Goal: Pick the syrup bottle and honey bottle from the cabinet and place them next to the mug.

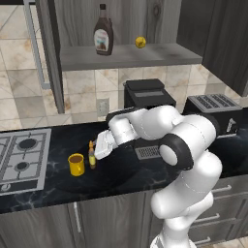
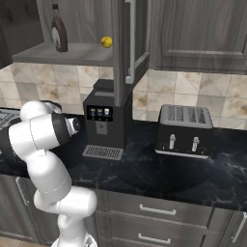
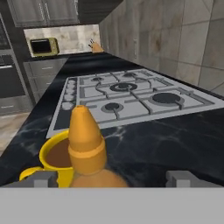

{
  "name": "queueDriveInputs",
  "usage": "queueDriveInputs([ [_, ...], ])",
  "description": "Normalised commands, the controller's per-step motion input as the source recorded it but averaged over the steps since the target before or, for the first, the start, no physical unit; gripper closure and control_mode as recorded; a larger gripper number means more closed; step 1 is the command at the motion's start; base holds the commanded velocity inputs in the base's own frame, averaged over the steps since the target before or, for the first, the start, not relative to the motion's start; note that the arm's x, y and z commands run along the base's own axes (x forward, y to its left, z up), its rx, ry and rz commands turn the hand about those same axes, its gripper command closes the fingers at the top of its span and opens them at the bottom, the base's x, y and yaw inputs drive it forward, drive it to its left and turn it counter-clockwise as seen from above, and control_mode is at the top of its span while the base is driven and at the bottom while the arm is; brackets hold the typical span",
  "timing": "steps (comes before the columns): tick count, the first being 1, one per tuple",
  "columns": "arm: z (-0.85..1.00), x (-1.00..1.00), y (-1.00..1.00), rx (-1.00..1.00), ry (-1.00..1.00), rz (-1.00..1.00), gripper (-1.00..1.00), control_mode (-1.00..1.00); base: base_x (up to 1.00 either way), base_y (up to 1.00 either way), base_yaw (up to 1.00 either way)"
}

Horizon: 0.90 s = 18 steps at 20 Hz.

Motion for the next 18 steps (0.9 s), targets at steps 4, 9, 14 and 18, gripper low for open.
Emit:
queueDriveInputs([
  [4, 0.31, -0.04, -0.08, 0.0, -0.05, -0.02, -1.0, -1.0, 0.0, 0.0, 0.0],
  [9, 0.54, -0.12, -0.27, 0.01, -0.11, -0.09, -1.0, -1.0, 0.0, 0.0, 0.0],
  [14, 0.53, -0.14, -0.37, 0.03, -0.09, -0.12, -1.0, -1.0, 0.0, 0.0, 0.0],
  [18, 0.46, -0.17, -0.27, 0.0, 0.0, -0.19, -1.0, -1.0, 0.0, 0.0, 0.0],
])
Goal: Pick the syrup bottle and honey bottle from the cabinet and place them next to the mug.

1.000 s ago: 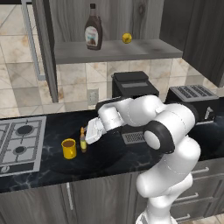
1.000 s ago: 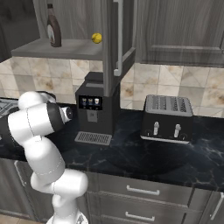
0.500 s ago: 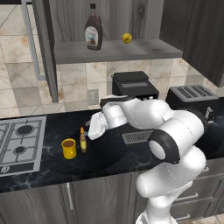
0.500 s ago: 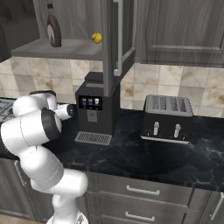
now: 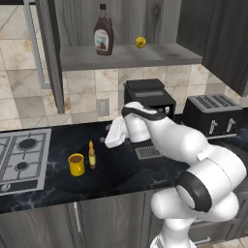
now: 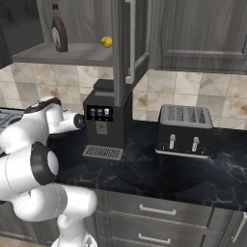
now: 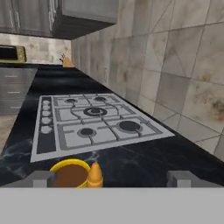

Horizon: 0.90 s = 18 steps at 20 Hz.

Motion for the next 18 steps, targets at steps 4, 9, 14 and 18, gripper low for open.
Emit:
queueDriveInputs([
  [4, 0.62, -0.03, -0.25, -0.01, 0.08, -0.33, -1.0, -1.0, 0.0, 0.0, 0.0],
  [9, 0.77, -0.14, -0.43, 0.0, 0.14, -0.36, -1.0, -1.0, 0.0, 0.0, 0.0],
  [14, 0.83, -0.15, -0.48, 0.0, 0.15, -0.41, -1.0, -1.0, 0.0, 0.0, 0.0],
  [18, 0.83, -0.06, -0.46, 0.0, 0.13, -0.42, -1.0, -1.0, 0.0, 0.0, 0.0],
])
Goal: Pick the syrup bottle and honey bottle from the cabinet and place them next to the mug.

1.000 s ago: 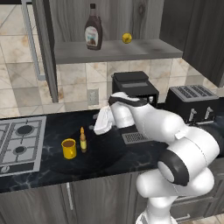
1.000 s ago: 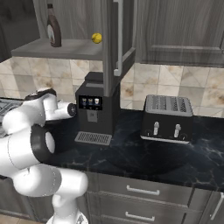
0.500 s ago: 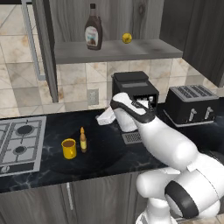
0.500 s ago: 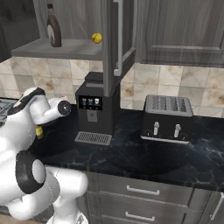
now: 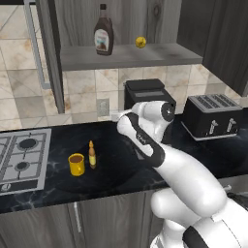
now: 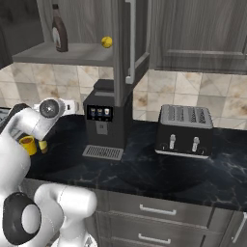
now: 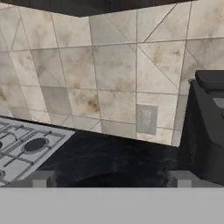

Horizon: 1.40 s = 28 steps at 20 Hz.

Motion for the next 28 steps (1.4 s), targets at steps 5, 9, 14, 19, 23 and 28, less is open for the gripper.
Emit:
queueDriveInputs([
  [5, 0.84, -0.11, -0.43, 0.0, 0.07, -0.37, -1.0, -1.0, 0.0, 0.0, 0.0],
  [9, 0.73, -0.17, -0.11, 0.0, 0.0, -0.18, -1.0, -1.0, 0.0, 0.0, 0.0],
  [14, 0.81, -0.34, 0.06, 0.0, -0.15, 0.02, -1.0, -1.0, 0.0, 0.0, 0.0],
  [19, 0.69, -0.2, 0.0, 0.0, -0.12, 0.09, -1.0, -1.0, 0.0, 0.0, 0.0],
  [23, 0.46, -0.03, 0.0, 0.0, -0.03, 0.1, -1.0, -1.0, 0.0, 0.0, 0.0],
  [28, 0.13, 0.0, -0.02, 0.02, -0.03, 0.17, -1.0, -1.0, 0.0, 0.0, 0.0],
])
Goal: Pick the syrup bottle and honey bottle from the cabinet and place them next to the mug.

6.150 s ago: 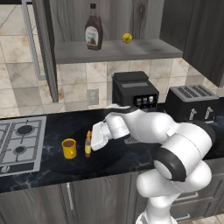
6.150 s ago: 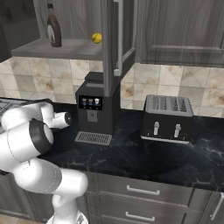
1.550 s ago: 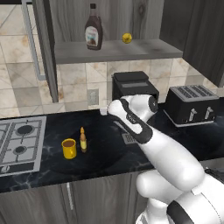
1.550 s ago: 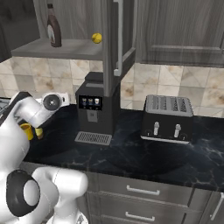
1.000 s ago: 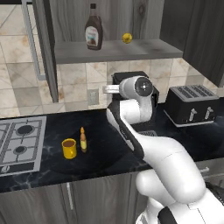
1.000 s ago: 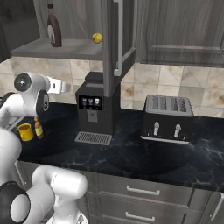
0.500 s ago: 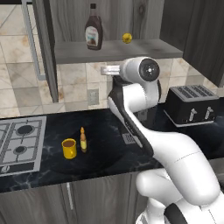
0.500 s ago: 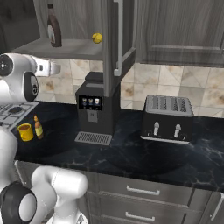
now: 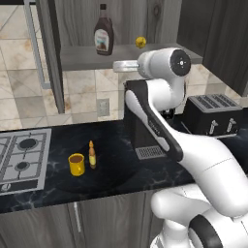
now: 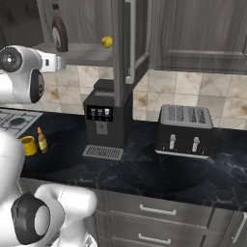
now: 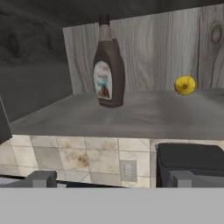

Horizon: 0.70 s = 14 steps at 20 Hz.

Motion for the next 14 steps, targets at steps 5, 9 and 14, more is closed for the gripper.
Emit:
queueDriveInputs([
  [5, 0.22, 0.16, -0.09, 0.02, -0.01, 0.24, -1.0, -1.0, 0.0, 0.0, 0.0],
  [9, 0.43, 0.39, -0.12, 0.0, 0.0, 0.24, -1.0, -1.0, 0.0, 0.0, 0.0],
  [14, 0.57, 0.27, -0.1, 0.0, 0.0, 0.11, -1.0, -1.0, 0.0, 0.0, 0.0],
])
